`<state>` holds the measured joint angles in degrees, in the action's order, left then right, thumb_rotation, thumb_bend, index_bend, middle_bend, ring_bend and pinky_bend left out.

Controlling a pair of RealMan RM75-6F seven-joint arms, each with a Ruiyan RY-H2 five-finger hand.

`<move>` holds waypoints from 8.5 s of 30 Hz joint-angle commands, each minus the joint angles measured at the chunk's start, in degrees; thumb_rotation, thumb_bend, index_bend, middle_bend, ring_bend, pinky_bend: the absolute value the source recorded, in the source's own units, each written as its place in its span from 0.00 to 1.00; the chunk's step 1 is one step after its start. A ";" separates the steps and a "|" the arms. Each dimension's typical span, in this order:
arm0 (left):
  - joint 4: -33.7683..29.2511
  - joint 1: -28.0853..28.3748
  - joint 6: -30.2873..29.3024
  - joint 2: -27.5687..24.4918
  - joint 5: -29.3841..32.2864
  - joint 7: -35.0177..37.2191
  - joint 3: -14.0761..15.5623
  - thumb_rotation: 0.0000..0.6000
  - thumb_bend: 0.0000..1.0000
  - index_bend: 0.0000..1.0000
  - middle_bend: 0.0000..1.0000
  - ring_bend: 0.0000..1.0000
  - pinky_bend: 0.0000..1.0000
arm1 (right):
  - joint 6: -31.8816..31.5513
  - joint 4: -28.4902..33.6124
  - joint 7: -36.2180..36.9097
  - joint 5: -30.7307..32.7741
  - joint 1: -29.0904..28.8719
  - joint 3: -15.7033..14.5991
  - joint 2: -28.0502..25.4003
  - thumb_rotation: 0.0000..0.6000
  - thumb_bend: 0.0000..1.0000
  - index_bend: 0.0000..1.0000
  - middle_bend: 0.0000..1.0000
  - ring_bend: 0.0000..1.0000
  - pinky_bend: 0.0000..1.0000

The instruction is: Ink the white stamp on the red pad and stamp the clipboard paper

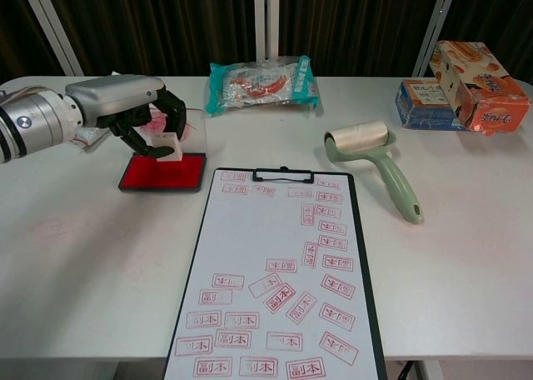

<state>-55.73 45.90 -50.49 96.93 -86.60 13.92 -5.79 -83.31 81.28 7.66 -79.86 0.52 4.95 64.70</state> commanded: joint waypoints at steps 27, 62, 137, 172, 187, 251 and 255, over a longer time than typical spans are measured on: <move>7.86 0.78 0.86 3.85 0.82 6.39 2.29 1.00 0.41 0.67 0.69 1.00 1.00 | -0.56 -0.27 -0.54 -1.52 -0.19 -0.50 0.88 1.00 0.24 0.00 0.00 0.00 0.00; -12.04 0.10 -6.30 -7.84 -3.16 5.67 3.13 1.00 0.45 0.69 0.70 1.00 1.00 | -0.60 -2.01 0.97 -1.16 0.25 -0.55 1.32 1.00 0.24 0.00 0.00 0.00 0.00; -4.89 5.63 2.30 5.94 1.61 -1.70 1.39 1.00 0.43 0.69 0.70 1.00 1.00 | 0.37 -2.49 1.02 -0.57 0.21 -0.54 1.36 1.00 0.24 0.00 0.00 0.00 0.00; 1.33 4.81 1.46 9.14 0.30 3.59 3.13 1.00 0.43 0.69 0.70 1.00 1.00 | 1.48 -2.83 0.36 -1.12 -0.04 -1.43 2.26 1.00 0.24 0.00 0.00 0.00 0.00; 2.80 4.95 1.54 10.06 -0.15 4.07 3.39 1.00 0.44 0.70 0.71 1.00 1.00 | 1.27 -2.95 0.57 -1.07 0.01 -1.30 2.10 1.00 0.24 0.00 0.00 0.00 0.00; -2.83 -19.52 -19.42 -3.78 -4.51 9.05 11.74 1.00 0.40 0.62 0.65 1.00 1.00 | -1.79 2.44 -3.95 -1.91 0.90 -1.54 -0.17 1.00 0.25 0.00 0.00 0.00 0.00; -1.38 -19.92 -20.11 -3.06 -5.14 9.78 11.74 1.00 0.39 0.61 0.64 1.00 1.00 | -1.80 2.06 -3.75 -1.79 1.07 -1.60 -0.01 1.00 0.25 0.00 0.00 0.00 0.00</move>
<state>-57.33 26.10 -70.44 93.71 -91.58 23.53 5.96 -85.12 83.35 3.91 -81.65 1.59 3.35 64.69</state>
